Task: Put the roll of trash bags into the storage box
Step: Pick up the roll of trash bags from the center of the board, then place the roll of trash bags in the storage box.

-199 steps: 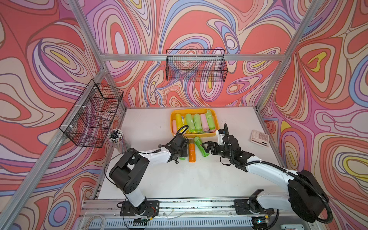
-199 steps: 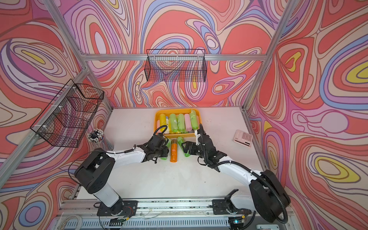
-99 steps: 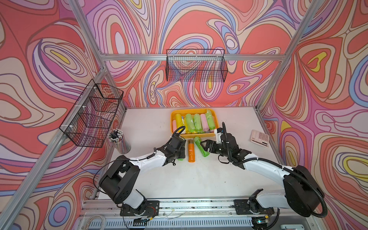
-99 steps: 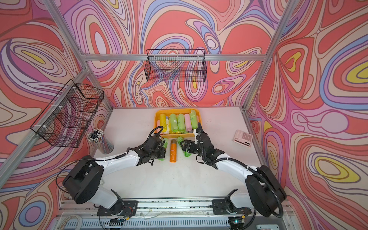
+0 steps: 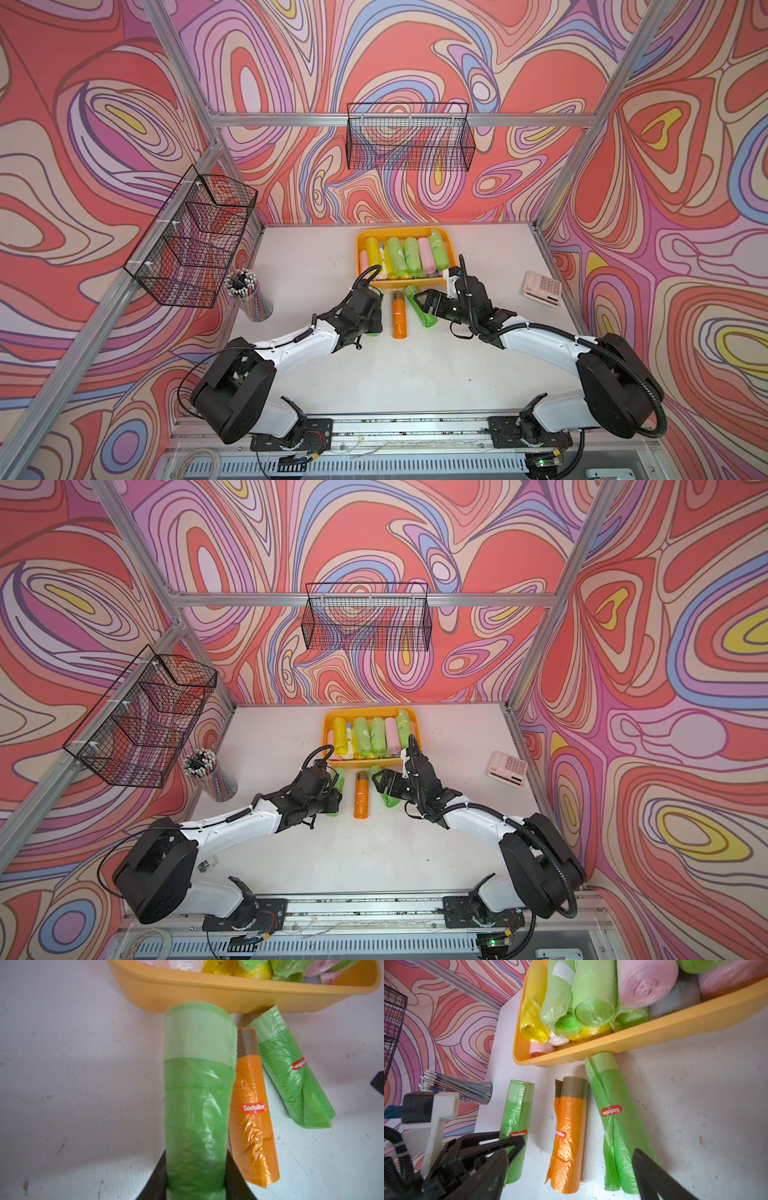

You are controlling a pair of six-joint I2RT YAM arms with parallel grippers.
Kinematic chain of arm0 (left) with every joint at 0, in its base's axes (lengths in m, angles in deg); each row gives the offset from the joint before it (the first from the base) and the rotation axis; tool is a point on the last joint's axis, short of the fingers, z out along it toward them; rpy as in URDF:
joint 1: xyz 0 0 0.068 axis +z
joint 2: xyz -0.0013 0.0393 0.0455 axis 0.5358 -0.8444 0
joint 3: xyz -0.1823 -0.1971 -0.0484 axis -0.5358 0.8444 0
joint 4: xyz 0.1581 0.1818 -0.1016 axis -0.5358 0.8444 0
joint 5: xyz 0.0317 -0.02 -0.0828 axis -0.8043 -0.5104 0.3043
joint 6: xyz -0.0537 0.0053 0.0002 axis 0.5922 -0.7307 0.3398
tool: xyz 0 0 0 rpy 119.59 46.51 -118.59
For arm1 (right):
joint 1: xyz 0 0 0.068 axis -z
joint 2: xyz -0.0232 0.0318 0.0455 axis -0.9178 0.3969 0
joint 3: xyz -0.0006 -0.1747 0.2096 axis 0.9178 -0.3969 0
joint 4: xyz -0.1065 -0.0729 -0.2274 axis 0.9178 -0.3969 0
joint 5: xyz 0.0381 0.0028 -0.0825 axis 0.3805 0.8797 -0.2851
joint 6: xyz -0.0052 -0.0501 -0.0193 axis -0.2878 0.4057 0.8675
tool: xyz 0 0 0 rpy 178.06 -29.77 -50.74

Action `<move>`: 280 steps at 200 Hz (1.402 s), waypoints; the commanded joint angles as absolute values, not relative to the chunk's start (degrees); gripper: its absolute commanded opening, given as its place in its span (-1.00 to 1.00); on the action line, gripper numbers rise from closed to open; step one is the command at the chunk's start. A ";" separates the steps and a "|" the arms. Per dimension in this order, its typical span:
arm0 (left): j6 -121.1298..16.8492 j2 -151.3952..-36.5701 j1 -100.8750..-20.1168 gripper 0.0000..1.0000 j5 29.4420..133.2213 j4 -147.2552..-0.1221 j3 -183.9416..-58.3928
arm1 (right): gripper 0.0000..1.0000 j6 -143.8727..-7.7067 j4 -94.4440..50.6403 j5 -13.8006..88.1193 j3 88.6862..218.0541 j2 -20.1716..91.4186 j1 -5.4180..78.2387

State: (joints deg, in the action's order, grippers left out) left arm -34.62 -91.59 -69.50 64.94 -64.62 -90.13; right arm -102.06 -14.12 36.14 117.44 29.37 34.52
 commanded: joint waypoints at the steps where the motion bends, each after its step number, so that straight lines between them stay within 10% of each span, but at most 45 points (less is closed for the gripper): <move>1: -34.15 -88.77 -69.66 -0.73 64.39 -62.29 -90.81 | 0.91 -104.65 -10.99 36.10 117.61 29.57 33.81; 280: -33.68 -88.58 -69.64 -0.75 67.21 -49.12 -108.29 | 0.91 -100.82 -10.29 32.07 112.17 18.43 33.13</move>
State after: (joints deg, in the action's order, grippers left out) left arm -32.91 -88.24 -69.50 66.88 -50.04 -105.75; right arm -103.11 -8.39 33.83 111.42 19.40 33.44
